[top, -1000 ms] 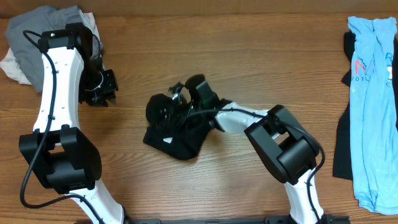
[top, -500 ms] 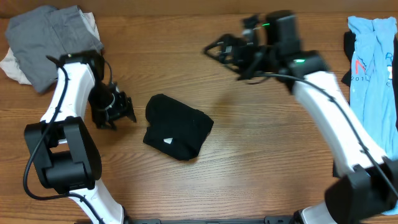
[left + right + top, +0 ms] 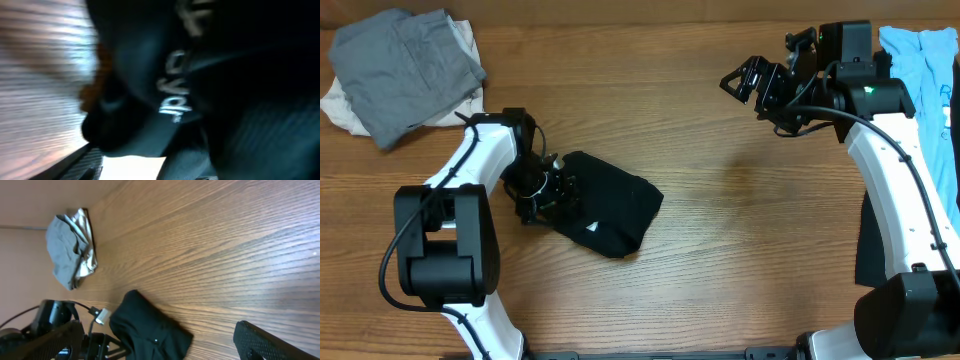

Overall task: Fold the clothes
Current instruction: 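Release with right gripper and grasp the bundle's left edge with left gripper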

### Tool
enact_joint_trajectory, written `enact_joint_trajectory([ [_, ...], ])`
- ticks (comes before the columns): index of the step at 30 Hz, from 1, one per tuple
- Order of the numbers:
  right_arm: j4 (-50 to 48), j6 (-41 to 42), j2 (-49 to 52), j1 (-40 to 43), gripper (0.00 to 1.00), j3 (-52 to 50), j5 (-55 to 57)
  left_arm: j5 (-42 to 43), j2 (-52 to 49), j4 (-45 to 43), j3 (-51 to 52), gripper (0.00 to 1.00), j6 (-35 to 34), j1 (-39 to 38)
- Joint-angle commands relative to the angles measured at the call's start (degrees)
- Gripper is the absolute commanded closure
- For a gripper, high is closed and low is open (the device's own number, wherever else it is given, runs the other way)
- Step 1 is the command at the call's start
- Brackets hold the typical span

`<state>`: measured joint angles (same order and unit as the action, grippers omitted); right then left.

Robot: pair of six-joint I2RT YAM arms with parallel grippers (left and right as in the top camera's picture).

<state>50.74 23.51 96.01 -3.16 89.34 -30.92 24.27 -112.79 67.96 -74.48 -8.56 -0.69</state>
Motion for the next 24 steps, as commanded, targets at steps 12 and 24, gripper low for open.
enact_joint_trajectory([
  [12, 0.2, -2.8, 0.2, -0.2, 0.00, 0.2, 1.4, -0.9, -0.3, -5.7, 4.9, 0.06, -1.7, -0.1],
  [24, 1.3, -3.0, 0.2, -0.2, 0.00, 0.1, 1.3, -1.1, -0.3, -14.2, 4.9, 0.96, -1.5, -0.1],
])
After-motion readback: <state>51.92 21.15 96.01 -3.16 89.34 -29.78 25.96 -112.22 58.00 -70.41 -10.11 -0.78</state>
